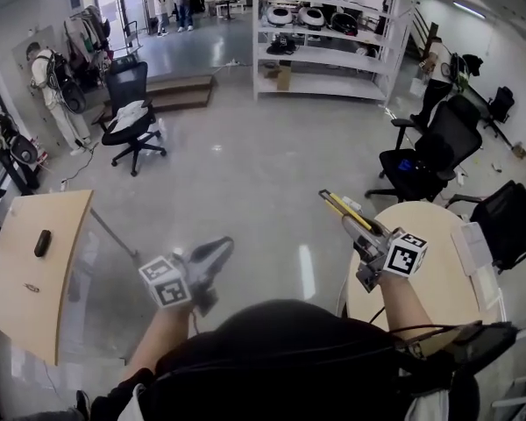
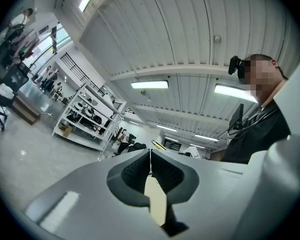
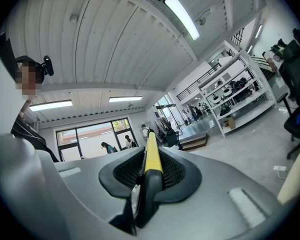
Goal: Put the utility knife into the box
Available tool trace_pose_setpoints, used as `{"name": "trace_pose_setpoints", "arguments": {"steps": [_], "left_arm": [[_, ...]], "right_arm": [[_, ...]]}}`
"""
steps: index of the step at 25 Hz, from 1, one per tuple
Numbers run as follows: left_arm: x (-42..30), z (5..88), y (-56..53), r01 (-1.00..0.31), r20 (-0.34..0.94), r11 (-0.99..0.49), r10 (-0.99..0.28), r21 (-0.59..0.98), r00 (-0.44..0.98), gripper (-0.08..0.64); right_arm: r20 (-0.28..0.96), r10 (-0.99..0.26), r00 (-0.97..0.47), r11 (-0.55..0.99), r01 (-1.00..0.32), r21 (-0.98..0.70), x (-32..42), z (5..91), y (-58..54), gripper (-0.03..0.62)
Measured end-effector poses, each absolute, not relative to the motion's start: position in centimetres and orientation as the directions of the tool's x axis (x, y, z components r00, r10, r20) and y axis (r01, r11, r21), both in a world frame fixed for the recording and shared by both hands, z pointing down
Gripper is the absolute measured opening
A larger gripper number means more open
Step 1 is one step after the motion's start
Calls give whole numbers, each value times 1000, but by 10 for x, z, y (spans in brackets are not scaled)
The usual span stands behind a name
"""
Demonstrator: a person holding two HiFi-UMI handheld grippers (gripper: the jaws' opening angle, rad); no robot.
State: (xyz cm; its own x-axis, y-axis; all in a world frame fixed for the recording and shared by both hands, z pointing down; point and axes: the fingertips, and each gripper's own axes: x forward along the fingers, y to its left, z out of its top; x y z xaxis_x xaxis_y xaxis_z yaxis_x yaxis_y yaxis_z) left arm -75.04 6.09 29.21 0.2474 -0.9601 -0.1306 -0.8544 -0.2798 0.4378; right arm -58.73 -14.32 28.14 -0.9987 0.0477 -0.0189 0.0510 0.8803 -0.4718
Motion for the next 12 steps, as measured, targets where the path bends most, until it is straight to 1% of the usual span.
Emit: {"name": "trace_pose_setpoints", "arguments": {"steps": [4,9,12], "left_arm": [[-752,293,47,-846,-137,-305,-952,438,273,5],[-735,310,5,-809,-98,-378,-921,449,376,5],[-714,308,-31,-796,-69,-415,-900,440,431,5]], "right_arm": [[9,13,-1000,877,7,-480,-583,291,-152,91],[11,-66,-998,873,-63,-484,-558,300,-177,91],[5,-114,-993,867,-102,-488,-531,302,-197,91]]}}
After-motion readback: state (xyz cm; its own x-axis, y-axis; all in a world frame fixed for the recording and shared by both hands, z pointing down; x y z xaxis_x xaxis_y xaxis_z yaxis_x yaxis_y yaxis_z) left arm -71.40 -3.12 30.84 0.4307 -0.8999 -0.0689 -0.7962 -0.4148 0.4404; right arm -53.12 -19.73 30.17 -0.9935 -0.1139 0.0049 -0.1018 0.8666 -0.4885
